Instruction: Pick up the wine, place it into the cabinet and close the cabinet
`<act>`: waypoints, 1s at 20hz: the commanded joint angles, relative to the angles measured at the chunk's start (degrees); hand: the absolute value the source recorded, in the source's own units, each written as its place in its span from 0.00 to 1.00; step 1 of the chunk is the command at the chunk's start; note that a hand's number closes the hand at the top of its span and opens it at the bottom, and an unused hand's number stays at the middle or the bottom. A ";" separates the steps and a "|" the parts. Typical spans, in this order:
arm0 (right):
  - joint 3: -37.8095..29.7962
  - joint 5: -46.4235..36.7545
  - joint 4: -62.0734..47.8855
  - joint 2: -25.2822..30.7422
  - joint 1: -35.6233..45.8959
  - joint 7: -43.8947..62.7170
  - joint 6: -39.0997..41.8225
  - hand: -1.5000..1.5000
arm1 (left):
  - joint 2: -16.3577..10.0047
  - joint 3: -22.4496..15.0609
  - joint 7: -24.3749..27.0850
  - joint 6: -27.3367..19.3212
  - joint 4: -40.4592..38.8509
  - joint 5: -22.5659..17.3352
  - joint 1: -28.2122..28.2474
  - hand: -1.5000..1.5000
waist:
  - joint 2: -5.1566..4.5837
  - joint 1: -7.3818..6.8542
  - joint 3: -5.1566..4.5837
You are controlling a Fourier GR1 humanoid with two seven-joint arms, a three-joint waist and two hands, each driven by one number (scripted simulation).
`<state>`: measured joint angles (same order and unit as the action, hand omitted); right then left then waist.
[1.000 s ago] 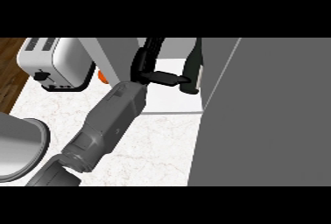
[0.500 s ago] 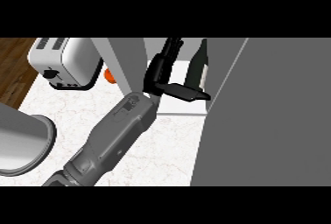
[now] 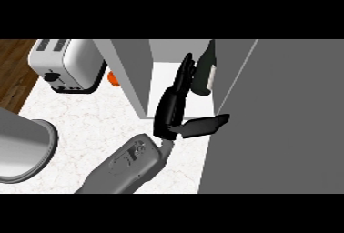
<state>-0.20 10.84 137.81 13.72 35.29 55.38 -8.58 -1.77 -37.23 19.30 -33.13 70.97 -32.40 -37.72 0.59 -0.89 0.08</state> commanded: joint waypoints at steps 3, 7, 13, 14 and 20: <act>1.18 -1.54 3.23 -0.28 -0.19 1.54 -1.59 0.00 | 1.69 -4.70 -1.39 -6.40 14.63 1.19 9.41 0.00 | -0.16 0.50 -0.11; -1.48 0.75 -0.34 0.89 2.38 0.42 -0.40 0.00 | 1.71 -10.45 -1.64 -12.18 23.89 2.95 16.38 0.00 | -0.20 0.30 -0.08; 1.93 -3.39 1.86 0.44 0.71 1.56 -2.01 0.00 | -9.17 -15.01 -1.54 -5.97 37.85 4.61 30.63 1.00 | -0.23 0.20 -0.14; 3.39 -3.48 1.56 -0.80 -1.34 -0.60 -1.41 0.00 | -8.40 -16.17 -3.61 -8.06 39.03 6.89 29.12 1.00 | -0.34 0.42 -0.10; 3.96 5.00 1.95 -0.56 -1.76 1.22 2.38 1.00 | -15.16 -12.87 1.37 0.65 42.13 4.71 35.78 1.00 | -0.42 0.45 -0.12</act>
<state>1.33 10.72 137.73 13.89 34.69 54.50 -8.06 -13.45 -49.73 18.19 -35.43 110.17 -28.02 -6.01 0.19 -0.37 0.00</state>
